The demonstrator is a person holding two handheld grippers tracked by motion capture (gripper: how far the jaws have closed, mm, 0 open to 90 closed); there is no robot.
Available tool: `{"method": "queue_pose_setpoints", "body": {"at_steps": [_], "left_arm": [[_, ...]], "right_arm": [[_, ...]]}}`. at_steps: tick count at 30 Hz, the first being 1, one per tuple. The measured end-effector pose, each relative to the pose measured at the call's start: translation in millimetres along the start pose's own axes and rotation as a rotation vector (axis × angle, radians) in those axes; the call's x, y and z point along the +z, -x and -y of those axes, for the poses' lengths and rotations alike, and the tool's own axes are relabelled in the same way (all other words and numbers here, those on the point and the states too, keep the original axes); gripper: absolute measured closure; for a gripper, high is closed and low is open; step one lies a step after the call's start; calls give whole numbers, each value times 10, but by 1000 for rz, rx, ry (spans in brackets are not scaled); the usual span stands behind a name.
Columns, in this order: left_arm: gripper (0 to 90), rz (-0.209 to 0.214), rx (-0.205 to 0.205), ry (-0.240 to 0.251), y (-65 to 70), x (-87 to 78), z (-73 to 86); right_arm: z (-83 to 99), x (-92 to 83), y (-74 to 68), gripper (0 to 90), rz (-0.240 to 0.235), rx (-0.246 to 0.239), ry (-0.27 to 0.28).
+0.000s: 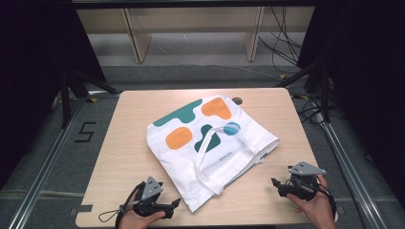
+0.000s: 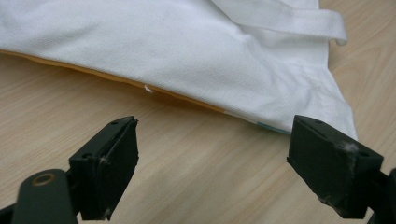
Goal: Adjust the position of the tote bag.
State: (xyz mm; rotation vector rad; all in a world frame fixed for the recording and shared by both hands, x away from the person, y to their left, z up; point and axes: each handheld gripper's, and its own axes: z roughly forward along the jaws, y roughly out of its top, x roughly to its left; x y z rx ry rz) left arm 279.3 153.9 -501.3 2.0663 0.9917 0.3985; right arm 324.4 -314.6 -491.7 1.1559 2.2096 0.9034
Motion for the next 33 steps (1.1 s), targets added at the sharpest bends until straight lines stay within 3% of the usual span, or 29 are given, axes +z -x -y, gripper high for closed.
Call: {"method": "queue_pose_setpoints", "body": {"at_steps": [3,5,11,14,15,20,22,27,29,33], "left_arm": [[156,4,3,0,8,0,-1],[156,0,28,10,2,-1,-8],[157,-11,7,12,-35,-28,-19],[157,-4,1,5,-39,-31,-18],[157,-6,-4,11,-33,-24,-19],[156,-8,20,8,-32,-23,-21],[156,-13,33,7,-52,-36,-23],[155,-11,11,8,-32,-25,-23],[156,-3,41,10,-33,-35,-29],[155,-2,22,16,-25,-28,-29]], "right_arm": [[-9,-5,6,255,4,-7,-1],[-26,1,30,258,22,-29,13],[-107,79,142,277,53,-49,31],[-122,136,215,281,49,-23,19],[-128,150,255,282,64,-40,25],[-192,217,343,280,64,-15,30],[-244,297,390,278,81,-33,23],[-374,400,428,282,96,-53,47],[-425,455,433,299,109,-67,49],[-498,539,456,317,119,-92,50]]}}
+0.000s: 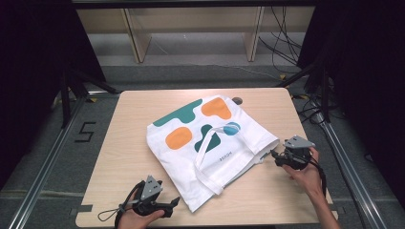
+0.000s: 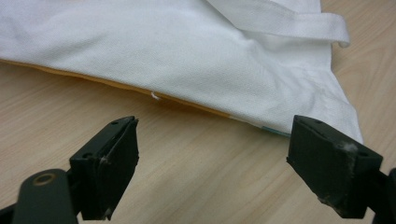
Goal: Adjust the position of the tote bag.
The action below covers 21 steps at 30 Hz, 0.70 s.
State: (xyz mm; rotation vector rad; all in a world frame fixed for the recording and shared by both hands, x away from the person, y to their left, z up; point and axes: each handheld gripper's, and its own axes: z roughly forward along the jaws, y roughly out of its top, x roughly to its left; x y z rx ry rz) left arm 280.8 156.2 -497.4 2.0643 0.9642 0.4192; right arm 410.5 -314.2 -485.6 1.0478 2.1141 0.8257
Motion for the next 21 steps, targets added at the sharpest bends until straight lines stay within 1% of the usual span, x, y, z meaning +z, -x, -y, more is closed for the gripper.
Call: {"method": "queue_pose_setpoints", "body": {"at_steps": [1,2,3,4,5,6,7,8,9,10,11,12,13,14,15,16,17,18,19,20,21], "left_arm": [[154,-1,-6,8,2,0,0],[153,4,-17,6,8,-1,4],[153,-3,-9,4,7,1,0],[153,-3,13,1,-3,0,-1],[153,9,-10,16,13,17,5],[153,10,-15,10,18,14,7],[154,11,-14,9,17,14,7],[154,8,-14,14,16,16,7],[154,6,5,5,1,7,2],[154,6,5,5,0,5,2],[154,2,1,11,1,6,5],[154,2,1,11,1,6,5],[154,6,-13,10,10,3,7],[155,5,1,25,6,6,4],[155,4,2,18,6,0,-2],[155,5,3,23,8,3,0],[156,5,2,19,10,-1,-3],[157,6,-11,17,15,-3,1],[157,-1,-6,16,13,-10,1],[157,0,-2,19,11,-23,-1],[158,-3,4,24,1,-30,0]], "right_arm": [[-41,78,11,326,15,-22,-15],[-58,118,13,335,12,-23,-23],[-66,149,26,343,30,-36,-16],[-86,203,43,342,35,-37,-32],[-97,232,58,344,38,-45,-35],[-116,282,74,349,42,-46,-31],[-132,320,85,358,30,-52,-35],[-142,347,87,376,34,-53,-23],[-161,381,83,396,25,-56,-34],[-182,421,70,420,19,-65,-37],[-193,443,71,457,26,-88,-37],[-203,465,69,513,20,-94,-37],[-203,465,69,513,20,-94,-37],[-207,484,70,632,28,-115,-55],[-202,475,74,666,45,-134,-62],[-193,467,84,700,54,-137,-59],[-184,457,105,737,44,-140,-53],[-177,437,113,771,35,-129,-55],[-173,416,123,797,27,-133,-53],[-171,392,105,802,4,-110,-54],[-166,356,87,804,-2,-111,-56]]}}
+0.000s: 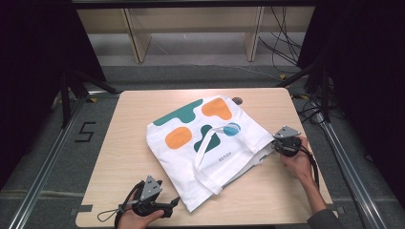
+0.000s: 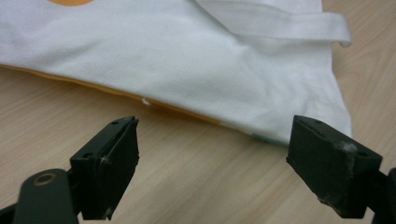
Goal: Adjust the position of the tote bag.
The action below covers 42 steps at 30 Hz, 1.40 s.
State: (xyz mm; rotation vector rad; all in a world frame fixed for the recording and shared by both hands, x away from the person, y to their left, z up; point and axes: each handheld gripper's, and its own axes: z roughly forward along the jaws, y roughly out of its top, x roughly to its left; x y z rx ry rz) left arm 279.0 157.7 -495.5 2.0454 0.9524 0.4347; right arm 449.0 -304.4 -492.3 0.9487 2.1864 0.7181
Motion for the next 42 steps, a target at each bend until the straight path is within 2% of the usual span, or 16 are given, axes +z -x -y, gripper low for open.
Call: {"method": "queue_pose_setpoints", "body": {"at_steps": [6,11,13,14,16,20,23,30,31,32,33,35,36,37,39,42], "left_arm": [[154,30,-27,62,33,-50,0],[158,40,43,4,97,-28,48],[160,30,66,-21,107,-12,64],[161,12,127,-70,82,-34,53],[165,7,100,-74,108,-16,69],[156,-45,164,-123,150,38,87],[155,-141,244,-176,193,89,109],[181,-147,173,-168,157,97,86],[197,-140,224,-157,115,93,63],[218,-140,224,-157,115,93,63],[248,-149,161,-152,119,77,72],[360,-134,148,-128,71,58,68],[388,-151,149,-125,56,54,68],[406,-153,207,-112,4,54,51],[467,-164,173,-118,0,74,77],[533,-186,230,-137,-35,101,83]], "right_arm": [[81,-253,-193,808,-65,3,-13],[97,-447,-338,807,-115,11,-4],[105,-501,-366,806,-98,12,-11],[105,-499,-376,806,-103,15,-3],[111,-512,-377,805,-101,2,-10],[117,-530,-400,802,-120,8,-11],[129,-534,-410,800,-120,14,-10],[130,-531,-402,798,-137,-10,1],[130,-536,-406,797,-135,3,3],[128,-541,-410,797,-134,10,5],[128,-562,-422,796,-123,24,-8],[132,-562,-430,794,-139,5,1],[134,-575,-448,793,-138,8,4],[140,-601,-469,793,-130,7,-2],[146,-648,-518,793,-134,11,-3],[153,-705,-583,795,-127,-15,5]]}}
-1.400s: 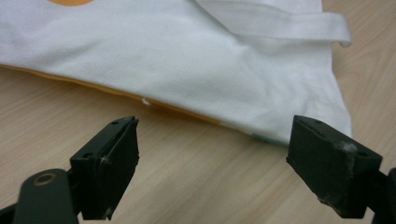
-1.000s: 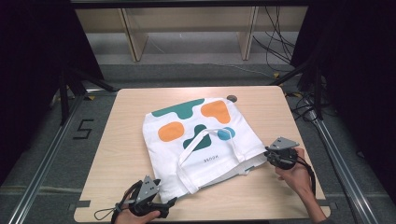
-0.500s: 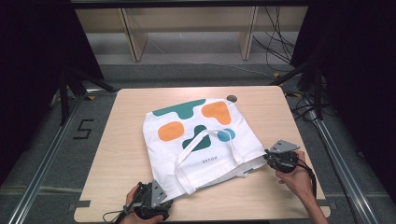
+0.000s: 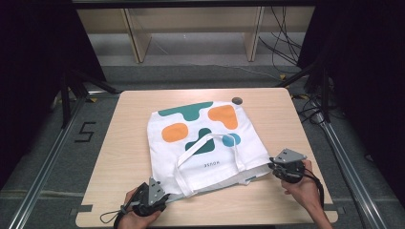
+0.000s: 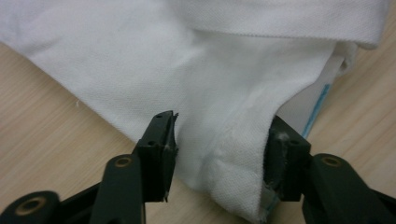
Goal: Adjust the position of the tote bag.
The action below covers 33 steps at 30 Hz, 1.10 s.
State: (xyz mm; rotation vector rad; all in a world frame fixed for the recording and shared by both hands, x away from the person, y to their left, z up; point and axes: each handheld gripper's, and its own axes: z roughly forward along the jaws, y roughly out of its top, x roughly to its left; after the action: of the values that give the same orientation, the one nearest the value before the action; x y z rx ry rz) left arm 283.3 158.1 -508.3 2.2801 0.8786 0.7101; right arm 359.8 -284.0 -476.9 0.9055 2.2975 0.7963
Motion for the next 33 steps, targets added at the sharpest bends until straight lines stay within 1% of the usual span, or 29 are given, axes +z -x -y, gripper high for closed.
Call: {"method": "queue_pose_setpoints", "body": {"at_steps": [1,3,4,5,6,7,8,10,11,12,13,15,16,17,18,19,20,21,22,24,25,26,27,28,29,30,31,32,33], "left_arm": [[618,9,7,0,-10,6,6],[710,13,12,-10,-71,1,13],[742,-1,15,6,-117,3,13],[772,-22,10,11,-161,1,2],[792,-40,8,11,-208,2,-15],[807,-40,8,11,-208,2,-15],[807,-49,5,6,-251,14,-35],[814,-38,-9,29,-351,55,-71],[812,-27,-23,48,-383,74,-73],[810,-18,-64,44,-403,85,-75],[803,-18,-64,44,-403,85,-75],[782,-4,-68,48,-411,107,-79],[753,-4,-20,68,-432,132,-86],[753,-14,-27,42,-418,123,-90],[657,-45,-51,39,-400,133,-79],[593,-63,-46,41,-405,133,-77],[547,-63,-46,41,-405,133,-77],[532,-73,-52,35,-403,137,-78],[504,-59,-53,8,-379,157,-79],[454,-46,-68,5,-343,196,-78],[423,-57,-45,-27,-285,225,-88],[424,-57,-45,-27,-285,225,-88],[424,-69,-34,-33,-275,229,-103],[425,-70,-36,-48,-298,230,-107],[428,-81,-45,-49,-309,236,-101],[441,-81,-45,-49,-309,236,-101],[441,-82,-18,-46,-351,249,-90],[445,-67,-40,-44,-413,241,-77],[453,-67,-40,-44,-413,241,-77]], "right_arm": [[9,-27,-45,795,-3,-6,-15],[32,-53,-107,794,-10,-17,-19],[56,-64,-144,794,-20,-41,-19],[76,-81,-188,794,-26,-44,-28],[92,-95,-235,794,-35,-48,-32],[92,-95,-235,794,-35,-48,-32],[108,-121,-290,793,-47,-46,-48],[173,-196,-429,793,-68,-71,-67],[192,-218,-449,792,-76,-89,-67],[226,-263,-488,792,-81,-68,-72],[275,-325,-529,790,-90,-56,-66],[295,-349,-540,788,-97,-69,-61],[335,-407,-591,778,-84,-49,-67],[335,-407,-591,778,-84,-49,-67],[350,-404,-592,712,-75,-41,-55],[356,-382,-576,645,-73,-47,-51],[356,-382,-576,645,-73,-47,-51],[355,-346,-586,562,-47,-15,-56],[340,-328,-585,562,-63,-31,-45],[285,-297,-619,552,-83,-85,-17],[257,-295,-663,547,-75,-89,-24],[257,-295,-663,547,-75,-89,-24],[224,-267,-676,549,-68,-129,-15],[180,-216,-698,576,-51,-153,-40],[167,-195,-680,597,-34,-163,-33],[157,-185,-664,613,-21,-160,-37],[148,-174,-627,619,6,-153,-41],[153,-174,-597,622,16,-125,-42],[153,-174,-597,622,16,-125,-42]]}}
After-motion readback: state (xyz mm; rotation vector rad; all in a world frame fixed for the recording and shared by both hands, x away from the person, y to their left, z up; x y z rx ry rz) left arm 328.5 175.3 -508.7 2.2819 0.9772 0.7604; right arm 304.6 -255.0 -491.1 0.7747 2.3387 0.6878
